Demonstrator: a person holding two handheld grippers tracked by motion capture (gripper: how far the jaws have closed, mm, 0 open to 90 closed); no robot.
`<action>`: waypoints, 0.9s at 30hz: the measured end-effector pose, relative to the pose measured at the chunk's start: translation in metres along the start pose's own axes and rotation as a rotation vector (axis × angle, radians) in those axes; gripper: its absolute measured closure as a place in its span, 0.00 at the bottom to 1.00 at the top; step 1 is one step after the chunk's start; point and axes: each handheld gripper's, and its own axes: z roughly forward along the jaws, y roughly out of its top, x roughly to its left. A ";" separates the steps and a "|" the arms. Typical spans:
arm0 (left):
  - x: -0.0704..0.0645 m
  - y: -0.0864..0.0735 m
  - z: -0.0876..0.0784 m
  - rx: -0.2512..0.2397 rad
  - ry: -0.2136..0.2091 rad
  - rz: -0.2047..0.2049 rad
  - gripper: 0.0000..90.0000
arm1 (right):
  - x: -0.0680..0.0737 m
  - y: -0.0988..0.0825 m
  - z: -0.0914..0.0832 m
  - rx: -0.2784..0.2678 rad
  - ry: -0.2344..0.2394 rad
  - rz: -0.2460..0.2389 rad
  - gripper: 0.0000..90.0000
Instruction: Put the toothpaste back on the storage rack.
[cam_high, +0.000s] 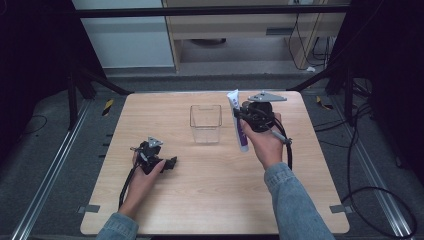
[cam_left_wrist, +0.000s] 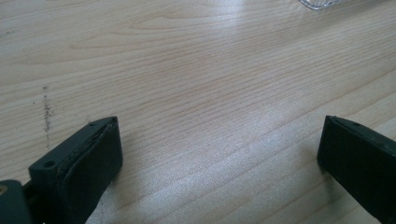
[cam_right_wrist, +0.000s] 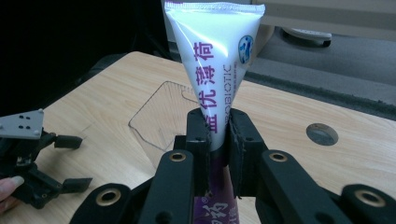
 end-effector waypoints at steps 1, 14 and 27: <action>0.000 0.000 0.000 0.000 0.000 0.000 0.00 | 0.000 0.001 0.000 -0.001 0.000 -0.001 0.89; 0.000 0.000 0.000 0.001 0.000 0.001 0.00 | 0.013 0.025 0.012 -0.036 0.014 -0.012 0.89; 0.000 0.000 0.000 0.001 -0.001 0.003 0.00 | 0.018 0.046 0.030 -0.091 0.008 0.001 0.89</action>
